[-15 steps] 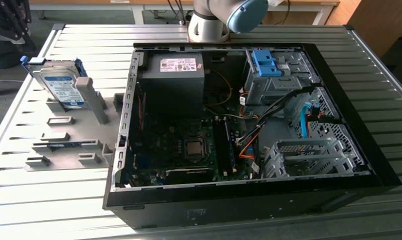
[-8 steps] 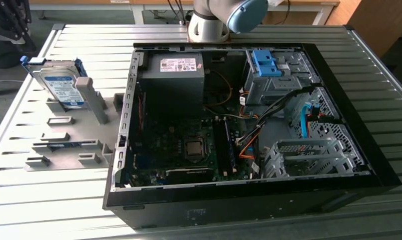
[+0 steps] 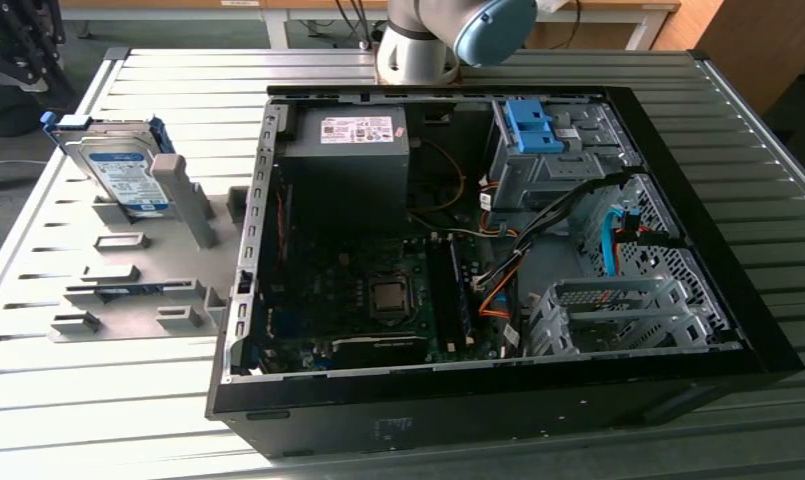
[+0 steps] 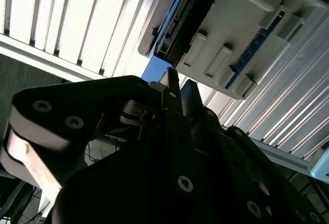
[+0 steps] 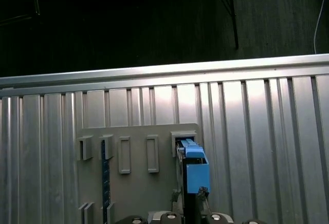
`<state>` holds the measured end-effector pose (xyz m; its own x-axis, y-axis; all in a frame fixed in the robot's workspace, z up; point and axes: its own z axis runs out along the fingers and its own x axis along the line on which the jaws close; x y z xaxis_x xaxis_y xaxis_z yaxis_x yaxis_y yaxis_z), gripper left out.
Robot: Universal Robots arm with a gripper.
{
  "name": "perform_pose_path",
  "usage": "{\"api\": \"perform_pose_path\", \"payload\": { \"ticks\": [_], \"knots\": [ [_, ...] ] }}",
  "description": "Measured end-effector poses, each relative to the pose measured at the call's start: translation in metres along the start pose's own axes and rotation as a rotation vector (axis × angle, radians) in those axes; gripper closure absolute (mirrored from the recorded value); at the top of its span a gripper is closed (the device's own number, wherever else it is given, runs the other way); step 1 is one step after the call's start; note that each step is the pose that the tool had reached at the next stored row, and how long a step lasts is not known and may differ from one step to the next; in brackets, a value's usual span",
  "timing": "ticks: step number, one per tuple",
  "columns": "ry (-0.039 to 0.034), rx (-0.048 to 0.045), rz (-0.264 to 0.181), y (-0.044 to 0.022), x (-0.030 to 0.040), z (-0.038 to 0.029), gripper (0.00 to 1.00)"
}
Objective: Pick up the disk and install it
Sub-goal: 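Pick up the disk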
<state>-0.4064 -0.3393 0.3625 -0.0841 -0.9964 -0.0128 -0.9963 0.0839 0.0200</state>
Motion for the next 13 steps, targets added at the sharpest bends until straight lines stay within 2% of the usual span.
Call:
{"api": "perform_pose_path", "payload": {
  "ticks": [4,5,13],
  "knots": [
    [0.0000,0.0000,0.000,0.0000,0.0000,0.0000,0.75],
    [0.0000,0.0000,0.000,0.0000,0.0000,0.0000,0.69],
    [0.0000,0.0000,0.000,0.0000,0.0000,0.0000,0.69]
  ]
}}
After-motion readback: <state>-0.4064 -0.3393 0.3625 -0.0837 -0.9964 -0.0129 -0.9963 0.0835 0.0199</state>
